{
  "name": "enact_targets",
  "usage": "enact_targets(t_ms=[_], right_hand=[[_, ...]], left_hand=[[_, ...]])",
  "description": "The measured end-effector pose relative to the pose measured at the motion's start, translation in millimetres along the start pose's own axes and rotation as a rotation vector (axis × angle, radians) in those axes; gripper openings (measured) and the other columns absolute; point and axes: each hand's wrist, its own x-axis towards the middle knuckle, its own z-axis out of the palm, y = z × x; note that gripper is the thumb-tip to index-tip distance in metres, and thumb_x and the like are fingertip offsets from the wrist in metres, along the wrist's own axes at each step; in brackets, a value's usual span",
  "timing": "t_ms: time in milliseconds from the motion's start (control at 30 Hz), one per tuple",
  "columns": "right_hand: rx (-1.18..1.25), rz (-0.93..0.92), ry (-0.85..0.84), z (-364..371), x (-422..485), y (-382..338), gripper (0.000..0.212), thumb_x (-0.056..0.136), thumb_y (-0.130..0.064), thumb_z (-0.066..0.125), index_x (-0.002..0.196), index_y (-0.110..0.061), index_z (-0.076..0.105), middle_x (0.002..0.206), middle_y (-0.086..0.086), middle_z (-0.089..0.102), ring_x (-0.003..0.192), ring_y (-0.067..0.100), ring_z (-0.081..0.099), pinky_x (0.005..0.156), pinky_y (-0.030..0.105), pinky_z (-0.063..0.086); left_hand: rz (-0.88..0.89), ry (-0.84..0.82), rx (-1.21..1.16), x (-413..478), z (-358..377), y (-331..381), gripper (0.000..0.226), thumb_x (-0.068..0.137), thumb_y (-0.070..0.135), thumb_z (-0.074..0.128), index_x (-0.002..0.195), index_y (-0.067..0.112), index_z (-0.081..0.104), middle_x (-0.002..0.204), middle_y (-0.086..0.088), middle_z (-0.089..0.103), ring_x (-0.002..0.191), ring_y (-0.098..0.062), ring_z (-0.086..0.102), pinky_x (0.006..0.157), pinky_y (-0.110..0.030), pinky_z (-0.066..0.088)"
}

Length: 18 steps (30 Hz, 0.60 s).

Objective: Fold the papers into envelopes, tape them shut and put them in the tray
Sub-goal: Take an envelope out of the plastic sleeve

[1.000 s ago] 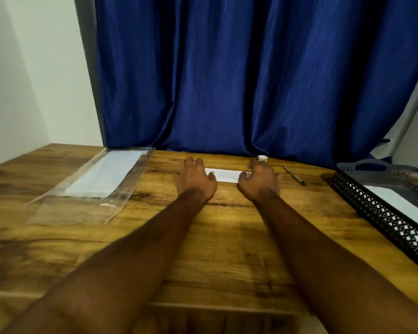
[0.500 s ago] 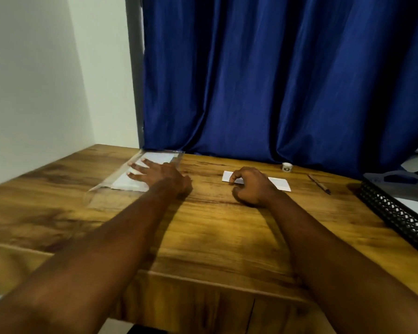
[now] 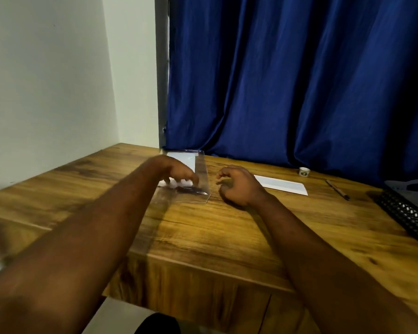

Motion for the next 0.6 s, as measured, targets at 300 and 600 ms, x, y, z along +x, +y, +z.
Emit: enact_targets(t_ms=[300,600], right_hand=[[0.050,-0.104,0.075,1,-4,-22,0.028,0.085,-0.025,0.068,0.111,-0.031,0.071,0.117,-0.015,0.064,0.112,0.010,0.056,0.102,0.042,0.052],[-0.137,-0.357,0.103,15,-13,-71,0.020,0.096,-0.029,0.060,0.111,-0.027,0.074,0.117,-0.009,0.070,0.113,0.010,0.057,0.102,0.035,0.038]], left_hand=[[0.066,0.357,0.241,15,11,-49,0.039,0.088,0.033,0.079,0.124,0.018,0.072,0.126,-0.004,0.067,0.114,-0.023,0.060,0.096,-0.038,0.053],[0.245,0.869,0.069,16,14,-43,0.010,0.096,0.023,0.070,0.103,0.023,0.077,0.105,0.004,0.073,0.090,-0.016,0.064,0.080,-0.036,0.057]])
